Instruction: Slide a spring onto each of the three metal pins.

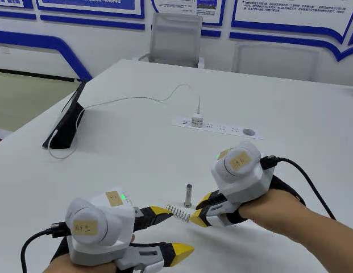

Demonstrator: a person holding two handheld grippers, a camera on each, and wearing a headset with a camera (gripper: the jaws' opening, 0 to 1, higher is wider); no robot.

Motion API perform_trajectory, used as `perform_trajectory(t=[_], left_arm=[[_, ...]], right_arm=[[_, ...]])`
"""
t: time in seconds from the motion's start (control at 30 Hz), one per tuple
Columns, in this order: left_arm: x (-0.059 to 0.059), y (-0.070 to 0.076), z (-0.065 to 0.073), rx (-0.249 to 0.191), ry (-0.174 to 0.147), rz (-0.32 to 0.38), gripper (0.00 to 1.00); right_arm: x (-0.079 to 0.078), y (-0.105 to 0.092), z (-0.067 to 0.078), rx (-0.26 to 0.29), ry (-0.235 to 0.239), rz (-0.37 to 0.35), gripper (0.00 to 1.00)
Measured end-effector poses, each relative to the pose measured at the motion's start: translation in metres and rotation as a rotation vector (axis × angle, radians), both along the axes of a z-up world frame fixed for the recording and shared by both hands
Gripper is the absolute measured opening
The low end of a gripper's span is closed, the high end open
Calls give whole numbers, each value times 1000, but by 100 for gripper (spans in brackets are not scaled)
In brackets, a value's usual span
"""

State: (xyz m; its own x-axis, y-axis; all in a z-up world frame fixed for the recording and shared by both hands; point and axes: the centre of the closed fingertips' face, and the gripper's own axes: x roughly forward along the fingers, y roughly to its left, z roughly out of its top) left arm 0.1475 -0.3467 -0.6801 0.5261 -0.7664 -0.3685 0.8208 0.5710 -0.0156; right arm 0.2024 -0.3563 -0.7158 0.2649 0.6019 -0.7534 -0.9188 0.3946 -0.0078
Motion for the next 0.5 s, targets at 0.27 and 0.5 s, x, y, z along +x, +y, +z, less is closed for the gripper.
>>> perform_trajectory(t=[0.27,0.5], left_arm=[[0,3,-1,3,3,4,45],[1,4,-1,4,4,9,45]], right_arm=[[2,8,-7,5,15,-12,17],[6,12,-14,-6,23,-17,17]])
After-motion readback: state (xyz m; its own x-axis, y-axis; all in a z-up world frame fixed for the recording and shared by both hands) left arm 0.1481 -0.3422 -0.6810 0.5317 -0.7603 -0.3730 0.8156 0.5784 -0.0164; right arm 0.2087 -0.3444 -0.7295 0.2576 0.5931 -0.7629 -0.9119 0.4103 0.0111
